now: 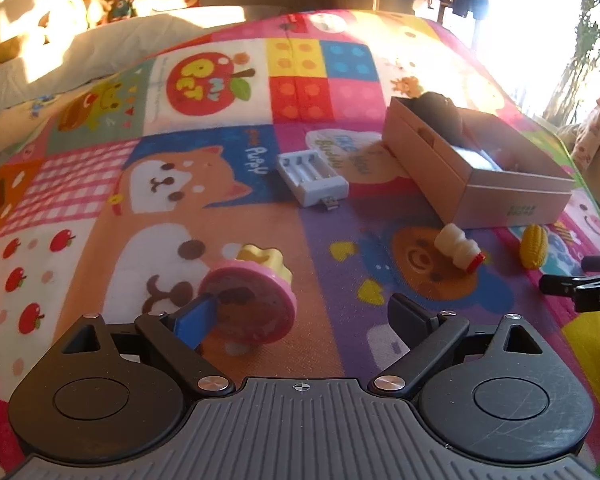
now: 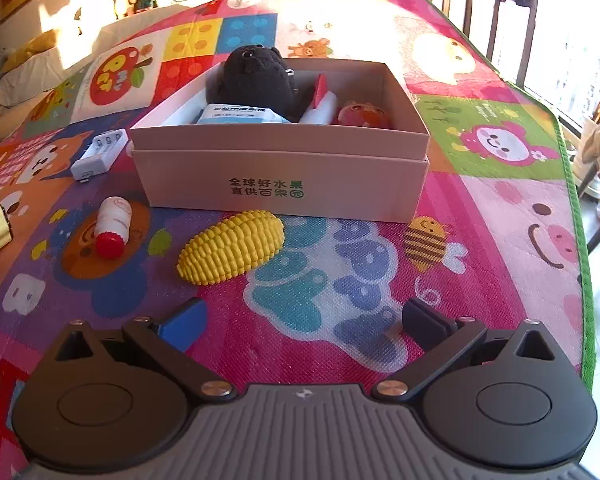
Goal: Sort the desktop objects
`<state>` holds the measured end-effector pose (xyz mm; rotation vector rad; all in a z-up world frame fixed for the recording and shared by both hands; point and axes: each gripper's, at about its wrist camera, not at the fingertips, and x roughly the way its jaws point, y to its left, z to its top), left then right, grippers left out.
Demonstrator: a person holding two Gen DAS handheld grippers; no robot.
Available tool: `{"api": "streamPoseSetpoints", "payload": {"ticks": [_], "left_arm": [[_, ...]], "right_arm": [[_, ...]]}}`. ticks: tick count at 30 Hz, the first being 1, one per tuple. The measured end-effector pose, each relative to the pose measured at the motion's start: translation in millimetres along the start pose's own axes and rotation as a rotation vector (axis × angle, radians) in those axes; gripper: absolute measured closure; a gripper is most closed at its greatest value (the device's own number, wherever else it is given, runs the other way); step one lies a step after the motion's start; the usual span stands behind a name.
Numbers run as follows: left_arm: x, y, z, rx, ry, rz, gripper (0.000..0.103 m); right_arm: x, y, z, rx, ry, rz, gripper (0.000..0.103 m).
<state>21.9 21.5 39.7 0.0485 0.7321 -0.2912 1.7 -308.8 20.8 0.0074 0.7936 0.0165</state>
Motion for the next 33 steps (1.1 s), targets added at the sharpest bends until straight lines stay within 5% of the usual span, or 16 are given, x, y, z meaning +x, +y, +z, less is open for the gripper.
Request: {"api": "streamPoseSetpoints", "payload": {"ticks": [10,13,18,20,33], "left_arm": [[-8.7,28.4,-10.5,-0.033,-0.012,0.032,0.007],[2.9,35.5,-10.7,-0.070,0.023,0.031,0.022],[14.9,34.2,-9.0,-0.061,0.021,0.028,0.025],[16.4,31.3,-6.3,-0.049,0.020,0.019,0.042],[13.2,9.7,10.0,0.075,0.009,0.045,0.045]], "right_arm": [[-2.0,5.4,-3.7,0.037,-0.016,-0.042,0.000],[-3.0,7.6,-6.8,0.040,-0.031,-0.055,0.000],[-3.8,9.3,-7.2,0.049,-0.030,-0.069,0.000],[-3.5,9.4,-6.2,0.050,-0.024,-0.069,0.000],[-2.4,7.9,-2.2,0.022,-0.005,-0.048,0.000]]}}
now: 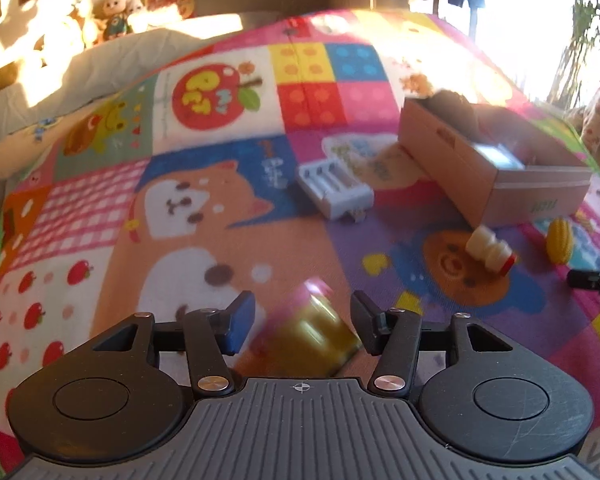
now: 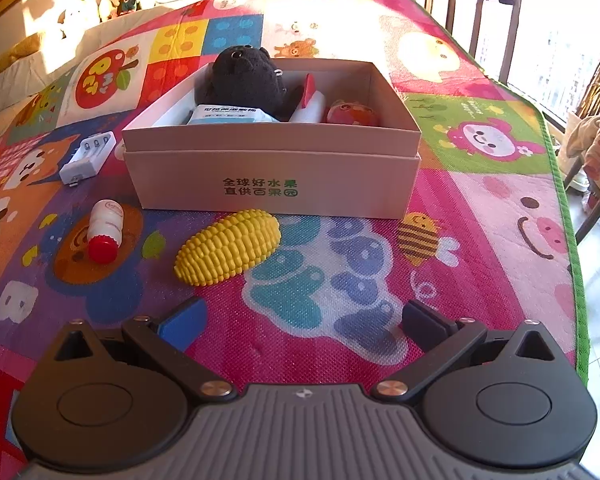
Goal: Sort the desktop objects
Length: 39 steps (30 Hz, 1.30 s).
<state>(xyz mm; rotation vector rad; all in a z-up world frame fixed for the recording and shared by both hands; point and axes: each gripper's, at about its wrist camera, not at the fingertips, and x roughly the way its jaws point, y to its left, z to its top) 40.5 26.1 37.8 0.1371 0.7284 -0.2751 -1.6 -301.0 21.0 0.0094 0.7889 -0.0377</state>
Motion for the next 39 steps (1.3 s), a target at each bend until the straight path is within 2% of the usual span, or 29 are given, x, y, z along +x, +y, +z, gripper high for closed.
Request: {"api": "streamPoseSetpoints", "payload": {"ticks": [5,8,13,17,23,26,28,34,36,39], "left_arm": [[-4.5,3.3,-3.9,-0.024,-0.007,-0.008,0.044],[-6.9,6.1,-5.7,-0.033,-0.002,0.000,0.034],[-5.0,13.6,-7.0,-0.076,0.029,0.004,0.026],[-2.9,15.1,-10.1,-0.093,0.053,-0.008,0.026],[3.5,15.2,-14.5,-0.100,0.080,-0.020,0.034],[5.8,14.5,-11.3,-0.099,0.064,-0.021,0.038],[7.2,12.1,-8.1,-0.079,0.023,-0.022,0.039],[8.3,-11.7,-6.9,0.096,-0.210,0.101,0.043],[16.9,-16.9,-8.6,0.132,-0.187,0.116,0.043],[20.2,-15.2,-11.2,0.120,-0.133,0.096,0.042]], "right_arm": [[-0.4,0.0,-1.3,-0.004,-0.006,0.002,0.000],[-0.4,-0.1,-1.1,-0.003,-0.005,0.002,0.000],[-0.5,-0.2,-0.8,-0.003,-0.004,0.003,0.000],[-0.8,-0.3,-0.7,-0.003,-0.003,0.003,0.000],[-0.7,-0.8,-0.2,-0.002,-0.003,0.002,0.000],[-0.8,-0.7,-0.1,-0.003,-0.003,0.002,0.000],[-0.9,-0.5,-0.2,-0.002,-0.002,0.002,0.000],[-1.1,-0.4,-0.8,-0.004,-0.008,0.002,0.000],[-1.2,-0.2,-1.3,-0.005,-0.012,0.002,0.000],[-2.3,0.1,-2.5,-0.015,-0.021,0.003,0.000]]}}
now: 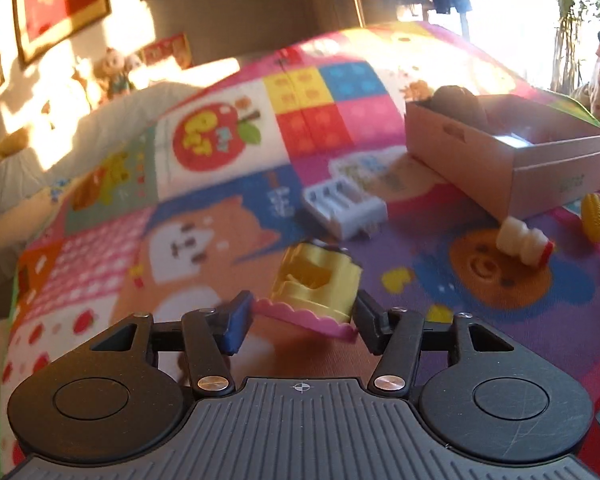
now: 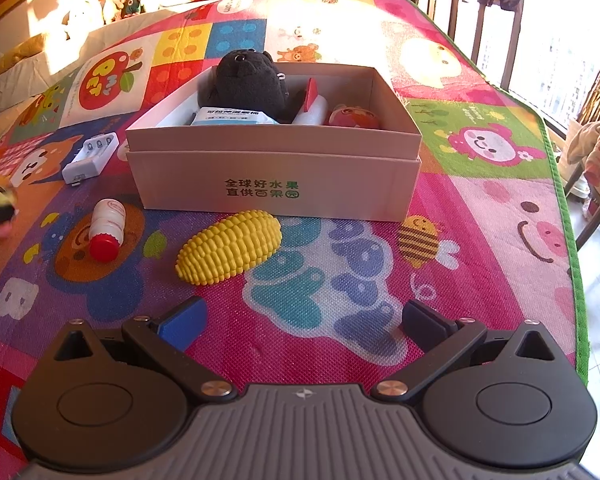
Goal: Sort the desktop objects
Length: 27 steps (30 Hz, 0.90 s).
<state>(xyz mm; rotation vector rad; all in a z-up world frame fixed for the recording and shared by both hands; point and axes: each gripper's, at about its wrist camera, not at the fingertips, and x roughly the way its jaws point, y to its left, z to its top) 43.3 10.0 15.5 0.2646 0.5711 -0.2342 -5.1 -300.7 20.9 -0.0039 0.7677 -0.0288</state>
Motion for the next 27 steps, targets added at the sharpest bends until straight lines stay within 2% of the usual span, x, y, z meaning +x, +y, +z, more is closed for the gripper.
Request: {"api": "streamPoseSetpoints", "payload": {"ticks": [3,4,7,8,12,15,19,22,25,27], "left_arm": [[-5.6,9.4,0.0,-0.049,0.026,-0.005,0.038],[-8.5,13.5,1.9,-0.073,0.026,-0.009,0.033],[-20.5,22.0,9.9,-0.146,0.016,-0.052,0.030],[-25.8,22.4,13.2,-0.158,0.006,-0.071,0.028],[-40.0,12.2,24.1,-0.145,-0.026,-0.176,0.020],[-40.1,-3.5,27.2,-0.126,-0.003,-0.291,0.018],[-23.8,-36.0,33.9,-0.074,0.032,-0.395,0.015],[0.4,-64.8,36.9,-0.023,0.060,-0.429,0.017],[21.1,-86.1,38.7,0.024,0.091,-0.441,0.028],[29.8,-92.9,38.9,0.039,0.102,-0.431,0.031]], "right_arm": [[-3.2,3.9,1.4,-0.063,-0.016,0.006,0.000],[-4.4,4.9,2.5,-0.088,-0.027,0.021,0.000],[-5.3,6.7,9.3,-0.136,-0.067,0.085,0.001],[-4.2,8.1,12.0,-0.154,-0.080,0.091,0.005],[3.4,15.4,24.4,-0.229,-0.095,0.146,0.015],[10.4,17.3,33.5,-0.247,-0.043,0.196,0.036],[4.7,11.9,34.1,-0.230,-0.021,0.220,0.036],[-9.0,6.4,27.1,-0.224,-0.026,0.205,0.036],[-24.7,3.1,19.7,-0.228,-0.027,0.184,0.036],[-35.0,-1.2,16.3,-0.218,-0.029,0.176,0.036]]}}
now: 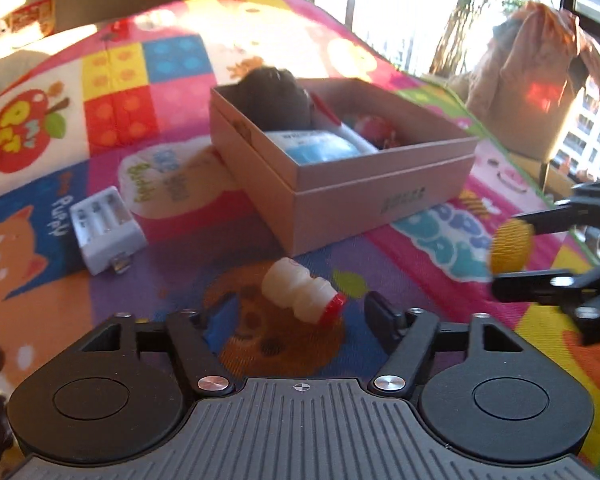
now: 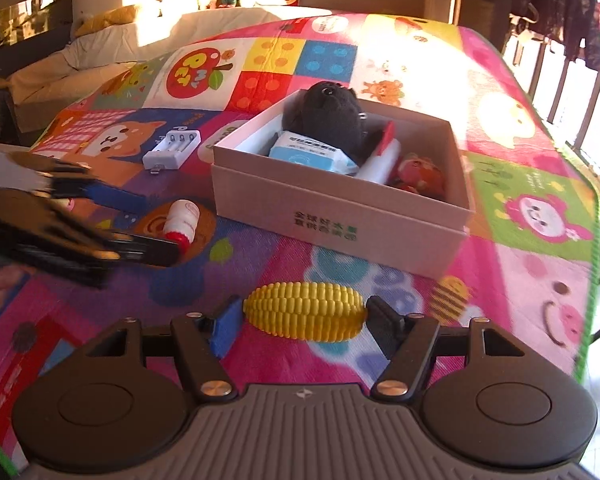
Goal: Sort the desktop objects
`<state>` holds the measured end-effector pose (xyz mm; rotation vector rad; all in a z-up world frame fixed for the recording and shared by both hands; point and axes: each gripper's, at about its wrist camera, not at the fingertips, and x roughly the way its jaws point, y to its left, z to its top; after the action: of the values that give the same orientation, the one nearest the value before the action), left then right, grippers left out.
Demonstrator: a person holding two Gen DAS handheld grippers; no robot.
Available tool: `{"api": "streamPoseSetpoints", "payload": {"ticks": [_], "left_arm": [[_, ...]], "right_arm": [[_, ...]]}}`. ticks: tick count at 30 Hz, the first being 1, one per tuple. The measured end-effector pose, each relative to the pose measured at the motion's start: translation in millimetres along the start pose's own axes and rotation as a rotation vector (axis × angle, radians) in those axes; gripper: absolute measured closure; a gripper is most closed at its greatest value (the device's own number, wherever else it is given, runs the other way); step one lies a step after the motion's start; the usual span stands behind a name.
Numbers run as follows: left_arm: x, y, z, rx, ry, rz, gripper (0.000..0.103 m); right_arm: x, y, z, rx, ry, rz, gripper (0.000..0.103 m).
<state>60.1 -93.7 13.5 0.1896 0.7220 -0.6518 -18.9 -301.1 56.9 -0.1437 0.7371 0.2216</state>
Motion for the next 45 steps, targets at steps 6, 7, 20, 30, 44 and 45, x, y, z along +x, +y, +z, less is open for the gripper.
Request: {"api": "streamPoseSetpoints", "payload": {"ticks": [6,7,20,30,44,45], "left_arm": [[1.1,-8.2,1.9,0.034,0.004,0.028,0.051],[-0.3,-9.0,1.8,0.036,0.005,0.030,0.052],[-101.1,-53.9,13.1,0.201,-0.184,-0.063,0.052],[-65.4,-52.6,103.5,0.126,-0.429,0.026,0.031],[-105.7,77.4,4.2,-0.147,-0.063,0.291,0.005],[-113.0,85.4,-3.7,-0.159,-0.057,0.305,0.004]], "right_arm": [[-16.2,-4.7,-5.8,0.033,0.012,0.007,0.036],[-16.5,-4.0,-6.6,0.033,0.016,0.007,0.036],[-62.6,2.6,-0.6,-0.025,0.013,0.003,0.036],[-91.9,-55.3,100.0,0.151,-0.270,-0.060,0.036],[-24.1,-44.8,149.9,0.180,-0.202,-0.112,0.004],[-19.3,-34.8,149.0,0.156,-0.192,-0.103,0.004]]}}
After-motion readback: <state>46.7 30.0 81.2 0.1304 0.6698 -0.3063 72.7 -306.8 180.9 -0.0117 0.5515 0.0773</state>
